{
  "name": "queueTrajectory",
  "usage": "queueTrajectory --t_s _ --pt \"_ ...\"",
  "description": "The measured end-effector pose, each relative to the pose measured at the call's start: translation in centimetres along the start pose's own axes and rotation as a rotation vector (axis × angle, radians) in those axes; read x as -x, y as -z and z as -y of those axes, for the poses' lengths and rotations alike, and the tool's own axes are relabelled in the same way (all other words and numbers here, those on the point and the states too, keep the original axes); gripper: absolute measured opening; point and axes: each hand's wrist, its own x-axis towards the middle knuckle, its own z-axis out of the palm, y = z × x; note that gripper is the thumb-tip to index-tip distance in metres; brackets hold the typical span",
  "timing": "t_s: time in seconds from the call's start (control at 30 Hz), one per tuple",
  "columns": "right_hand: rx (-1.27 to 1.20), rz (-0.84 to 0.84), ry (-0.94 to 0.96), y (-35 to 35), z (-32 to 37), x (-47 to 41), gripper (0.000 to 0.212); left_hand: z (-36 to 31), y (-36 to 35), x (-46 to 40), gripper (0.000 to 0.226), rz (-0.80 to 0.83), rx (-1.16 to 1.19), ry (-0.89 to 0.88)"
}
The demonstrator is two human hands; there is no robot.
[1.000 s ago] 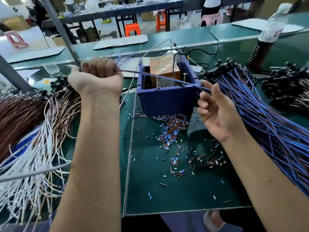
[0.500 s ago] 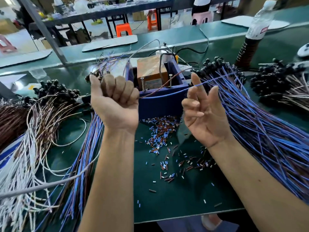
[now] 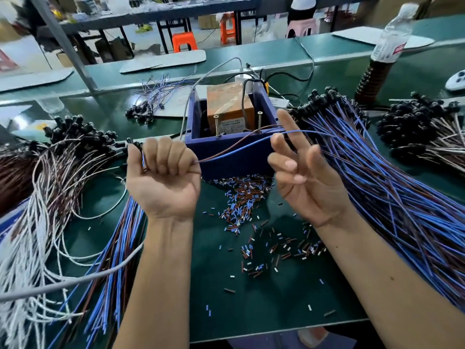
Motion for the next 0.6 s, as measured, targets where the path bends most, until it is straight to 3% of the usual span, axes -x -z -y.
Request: queueTrajectory --t_s 0.1,0.2,0.3,0.43,0.6 --pt "0.030 0.040 -0.040 -0.1 -0.4 -0.2 0.101 -0.2 -2.0 -0.6 0.038 0.105 0.125 -0.070" --pt "0.139 0.037 -0.088 0.0 -0.9 -0.3 0.091 0.3 -4.0 -1.5 0.034 0.139 0.087 -0.132" --pt "0.210 0.060 -0.104 -0.1 -1.3 -0.4 0.079 1.8 -4.6 -2.0 0.042 0.142 -0.164 -0.056" --pt "0.256 0.037 0.009 0.1 -0.6 -0.5 0.072 3.0 -2.9 -1.2 0.048 0.053 -0.502 0.091" --pt "0.150 -0.288 0.104 0.6 0.2 -0.8 0.025 1.5 -0.9 -0.5 0.051 0.050 -0.814 0.185"
